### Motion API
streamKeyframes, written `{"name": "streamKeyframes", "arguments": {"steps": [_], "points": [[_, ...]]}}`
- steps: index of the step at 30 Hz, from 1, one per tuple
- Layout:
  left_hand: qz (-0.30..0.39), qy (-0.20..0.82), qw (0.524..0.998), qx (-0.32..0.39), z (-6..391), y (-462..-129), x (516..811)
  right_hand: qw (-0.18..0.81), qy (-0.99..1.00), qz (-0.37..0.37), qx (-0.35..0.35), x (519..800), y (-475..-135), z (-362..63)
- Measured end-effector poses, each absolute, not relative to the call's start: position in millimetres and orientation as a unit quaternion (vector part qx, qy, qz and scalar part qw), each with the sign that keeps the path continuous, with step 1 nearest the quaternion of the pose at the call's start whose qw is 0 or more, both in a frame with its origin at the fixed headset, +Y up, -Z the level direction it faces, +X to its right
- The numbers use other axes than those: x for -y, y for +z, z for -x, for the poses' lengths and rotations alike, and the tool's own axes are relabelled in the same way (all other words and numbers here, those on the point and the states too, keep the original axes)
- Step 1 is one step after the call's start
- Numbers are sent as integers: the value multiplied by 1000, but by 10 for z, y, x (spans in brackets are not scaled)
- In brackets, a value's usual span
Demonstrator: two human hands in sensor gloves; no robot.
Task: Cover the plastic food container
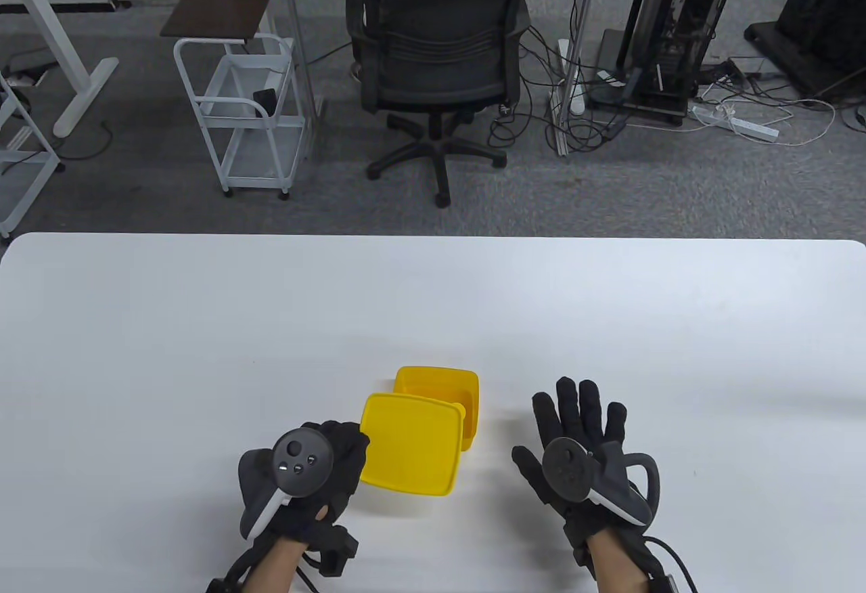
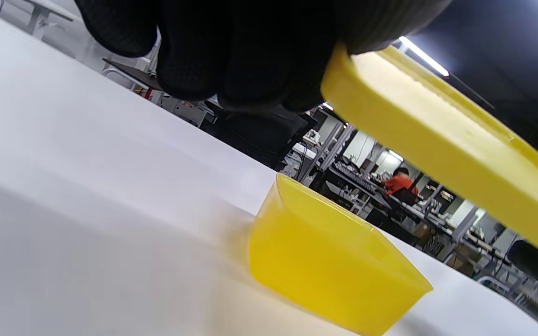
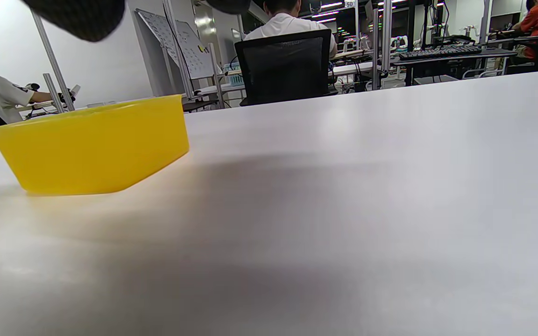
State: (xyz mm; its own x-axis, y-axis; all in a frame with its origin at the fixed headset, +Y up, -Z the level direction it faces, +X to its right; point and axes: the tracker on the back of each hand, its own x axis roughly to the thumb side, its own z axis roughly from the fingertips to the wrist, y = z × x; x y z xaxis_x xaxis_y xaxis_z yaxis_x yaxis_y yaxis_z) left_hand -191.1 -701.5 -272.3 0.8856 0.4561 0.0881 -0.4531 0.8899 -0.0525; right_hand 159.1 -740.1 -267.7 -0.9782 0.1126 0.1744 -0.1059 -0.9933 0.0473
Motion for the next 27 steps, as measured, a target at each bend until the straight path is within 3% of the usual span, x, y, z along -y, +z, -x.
{"name": "streamKeyframes", "arguments": {"steps": [5, 12, 21, 27], "points": [[49, 186, 981, 8, 1734, -3108, 6890, 68, 993, -94, -18, 7421, -2681, -1569], [113, 102, 988, -38, 1392, -3519, 7064, 68, 994, -87, -12, 7417, -2682, -1580], [119, 8, 991, -52, 1081, -3580, 7281, 71, 994, -80, -7, 7413, -2690, -1586], [114, -30, 991, -68, 1011, -3562, 7273, 77, 994, -78, -2, 7416, -2696, -1600]]}}
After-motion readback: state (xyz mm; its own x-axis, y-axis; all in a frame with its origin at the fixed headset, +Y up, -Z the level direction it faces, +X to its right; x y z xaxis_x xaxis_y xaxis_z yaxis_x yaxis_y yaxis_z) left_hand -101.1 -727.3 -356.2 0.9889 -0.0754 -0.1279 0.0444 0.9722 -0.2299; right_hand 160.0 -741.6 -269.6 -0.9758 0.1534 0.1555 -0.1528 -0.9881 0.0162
